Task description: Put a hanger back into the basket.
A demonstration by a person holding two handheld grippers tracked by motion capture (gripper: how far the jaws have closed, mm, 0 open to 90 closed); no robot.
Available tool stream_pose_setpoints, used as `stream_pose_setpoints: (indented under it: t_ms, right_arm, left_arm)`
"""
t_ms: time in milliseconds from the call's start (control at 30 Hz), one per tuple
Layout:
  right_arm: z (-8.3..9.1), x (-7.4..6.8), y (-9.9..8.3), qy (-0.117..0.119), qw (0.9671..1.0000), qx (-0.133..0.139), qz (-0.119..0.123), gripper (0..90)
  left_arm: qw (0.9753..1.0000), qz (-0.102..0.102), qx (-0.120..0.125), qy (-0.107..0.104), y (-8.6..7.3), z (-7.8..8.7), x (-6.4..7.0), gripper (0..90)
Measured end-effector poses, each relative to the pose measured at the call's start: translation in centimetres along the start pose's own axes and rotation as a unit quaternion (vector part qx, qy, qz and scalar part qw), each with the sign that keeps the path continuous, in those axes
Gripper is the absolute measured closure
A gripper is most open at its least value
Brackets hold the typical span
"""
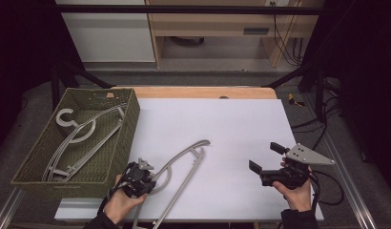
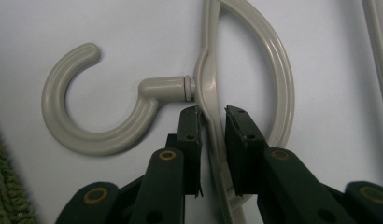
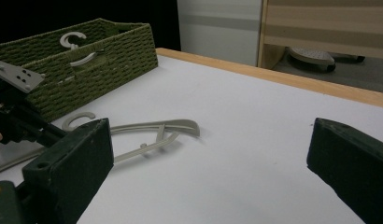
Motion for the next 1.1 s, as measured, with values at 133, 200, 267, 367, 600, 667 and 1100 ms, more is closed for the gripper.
stream_pose_setpoints:
  t_ms: [133, 200, 267, 367, 600, 667, 1100]
  right_arm:
    - [-0.14, -0.05, -0.04, 0.003, 1.0000, 0.000, 0.002, 0.8]
    - [-0.16, 0.04, -0.10, 0.001, 1.0000, -0.002, 0.001, 0.8]
    - [-0.16, 0.06, -0.12, 0.001, 1.0000, -0.002, 0.001, 0.8]
    - [-0.15, 0.07, -0.11, 0.001, 1.0000, -0.001, 0.001, 0.8]
    - [0.00, 0.05, -0.03, 0.001, 1.0000, 0.001, 0.001, 0.8]
    - [0.01, 0.05, -0.03, 0.002, 1.0000, 0.001, 0.000, 0.8]
    - [-0.10, -0.12, 0.01, 0.006, 1.0000, 0.002, 0.002, 0.8]
  left_arm:
    - [1.0000, 0.004, 0.006, 0.004, 0.24, -0.04, 0.05, 78.0]
    - [0.9998, 0.005, 0.019, 0.000, 0.49, -0.12, -0.06, 82.5]
    - [0.9998, 0.001, 0.019, -0.005, 0.69, 0.02, 0.06, 82.7]
    - [0.9997, -0.002, 0.023, -0.002, 0.80, -0.17, 0.16, 82.7]
    - [0.9993, -0.001, 0.027, -0.025, 0.46, -0.42, 0.24, 72.2]
    - [0.9994, -0.008, 0.030, -0.014, 0.40, -0.47, 0.36, 72.3]
    - [0.9993, -0.014, 0.034, 0.000, 0.45, -0.44, 0.40, 82.8]
Point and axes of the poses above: each handheld gripper's, and its own axes: z roughly backward along the jaws, y roughly out of its top, x roughly to its right, the point moved 6 cm from there along -z, roughly forward along the jaws, and after that the axes turned 7 degrees about y, right-handed, at the moved point
